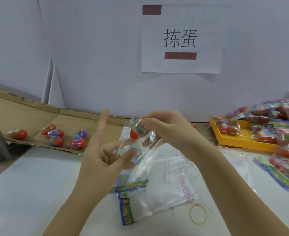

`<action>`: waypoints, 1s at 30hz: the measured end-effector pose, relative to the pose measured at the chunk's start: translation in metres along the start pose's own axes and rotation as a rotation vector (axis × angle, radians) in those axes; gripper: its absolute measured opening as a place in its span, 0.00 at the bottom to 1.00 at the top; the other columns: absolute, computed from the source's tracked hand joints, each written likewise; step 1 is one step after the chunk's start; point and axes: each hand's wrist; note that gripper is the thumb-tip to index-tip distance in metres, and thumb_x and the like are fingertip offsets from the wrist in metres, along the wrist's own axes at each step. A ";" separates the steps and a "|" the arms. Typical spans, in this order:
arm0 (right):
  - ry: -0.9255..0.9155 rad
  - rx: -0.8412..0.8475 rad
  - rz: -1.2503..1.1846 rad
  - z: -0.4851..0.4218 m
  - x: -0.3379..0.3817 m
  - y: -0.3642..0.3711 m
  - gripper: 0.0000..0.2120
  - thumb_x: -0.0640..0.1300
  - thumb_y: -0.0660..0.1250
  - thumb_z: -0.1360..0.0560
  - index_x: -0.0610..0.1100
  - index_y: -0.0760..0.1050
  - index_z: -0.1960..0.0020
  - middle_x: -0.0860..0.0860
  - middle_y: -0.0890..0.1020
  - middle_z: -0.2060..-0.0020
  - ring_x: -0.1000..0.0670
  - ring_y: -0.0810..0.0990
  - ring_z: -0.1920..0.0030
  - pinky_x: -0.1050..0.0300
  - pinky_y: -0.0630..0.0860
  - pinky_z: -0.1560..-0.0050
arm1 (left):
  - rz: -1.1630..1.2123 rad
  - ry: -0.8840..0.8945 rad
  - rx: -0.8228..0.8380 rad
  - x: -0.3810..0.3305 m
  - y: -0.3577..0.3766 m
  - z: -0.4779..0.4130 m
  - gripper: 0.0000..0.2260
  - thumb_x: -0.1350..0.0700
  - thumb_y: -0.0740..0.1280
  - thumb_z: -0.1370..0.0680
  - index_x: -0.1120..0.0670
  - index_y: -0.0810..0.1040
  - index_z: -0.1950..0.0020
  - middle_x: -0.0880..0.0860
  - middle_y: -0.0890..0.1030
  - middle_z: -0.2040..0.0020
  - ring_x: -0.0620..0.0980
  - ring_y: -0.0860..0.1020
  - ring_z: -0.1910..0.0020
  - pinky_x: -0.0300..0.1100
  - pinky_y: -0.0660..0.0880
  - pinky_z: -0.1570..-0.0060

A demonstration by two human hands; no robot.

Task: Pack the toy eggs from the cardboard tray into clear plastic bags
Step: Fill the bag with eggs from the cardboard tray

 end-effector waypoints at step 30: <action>0.052 0.218 0.061 0.000 -0.001 -0.007 0.05 0.45 0.68 0.25 0.51 0.83 0.54 0.54 0.85 0.58 0.49 0.85 0.63 0.55 0.81 0.63 | -0.052 -0.018 0.031 -0.011 0.005 0.001 0.04 0.45 0.63 0.25 0.38 0.76 0.58 0.31 0.71 0.33 0.50 0.85 0.54 0.39 0.80 0.66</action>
Point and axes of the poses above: each hand's wrist, its own z-axis away from the middle knuckle, its own y-axis out of the palm, x = y × z
